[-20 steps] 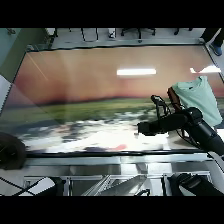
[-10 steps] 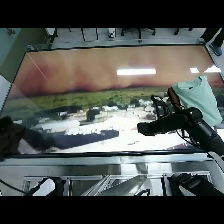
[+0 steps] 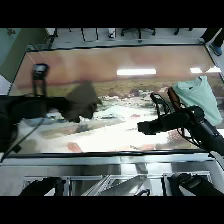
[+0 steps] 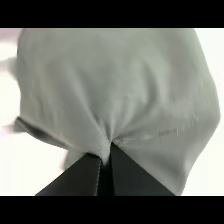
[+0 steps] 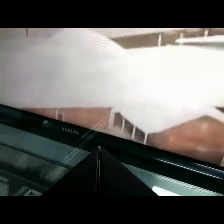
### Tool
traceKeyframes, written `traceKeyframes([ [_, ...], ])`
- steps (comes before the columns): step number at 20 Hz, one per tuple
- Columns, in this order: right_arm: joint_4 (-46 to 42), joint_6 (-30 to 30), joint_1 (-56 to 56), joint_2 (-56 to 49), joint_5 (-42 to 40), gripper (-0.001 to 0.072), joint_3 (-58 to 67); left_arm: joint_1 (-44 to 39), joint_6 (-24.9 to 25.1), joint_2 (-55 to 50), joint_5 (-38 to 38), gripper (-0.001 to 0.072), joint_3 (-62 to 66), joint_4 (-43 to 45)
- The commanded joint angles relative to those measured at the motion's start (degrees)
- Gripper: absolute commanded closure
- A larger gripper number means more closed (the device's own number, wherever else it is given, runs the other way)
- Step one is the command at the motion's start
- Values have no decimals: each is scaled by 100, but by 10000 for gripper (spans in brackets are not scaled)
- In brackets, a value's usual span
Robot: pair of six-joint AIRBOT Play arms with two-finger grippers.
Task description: Fold the shirts.
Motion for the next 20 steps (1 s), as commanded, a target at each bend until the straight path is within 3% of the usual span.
traceKeyframes([
  [1,-358,-87,-2,2,-208,678,330,-1366,-426,-686,-439,694,-494,-125],
  [2,-444,-90,-2,0,-219,674,437,-1495,-485,-931,-522,693,-498,-136],
  [3,-507,-90,-33,0,-227,542,546,-1604,-483,-1202,-540,508,-393,-131],
  [4,-496,-90,-120,0,-227,291,629,-1620,-479,-1399,-409,178,-201,-125],
  [5,-481,-90,-254,-4,-225,250,702,-1547,-433,-1556,-122,41,74,-103],
  [8,-380,-144,-1038,-83,-221,250,802,-887,181,-1692,994,41,920,-66],
  [10,358,-627,-1766,-332,-219,250,802,-138,262,-1563,1294,41,1003,-92],
  [13,1405,-1617,-2435,-977,168,249,802,1110,420,-1226,863,41,37,-748],
  [17,1847,-1834,-2402,-2175,791,249,804,2363,1550,-1327,-42,41,-1510,-2671],
  [20,2647,-2173,-2350,-3080,831,250,911,2555,2072,-1875,-264,42,-1919,-3126],
])
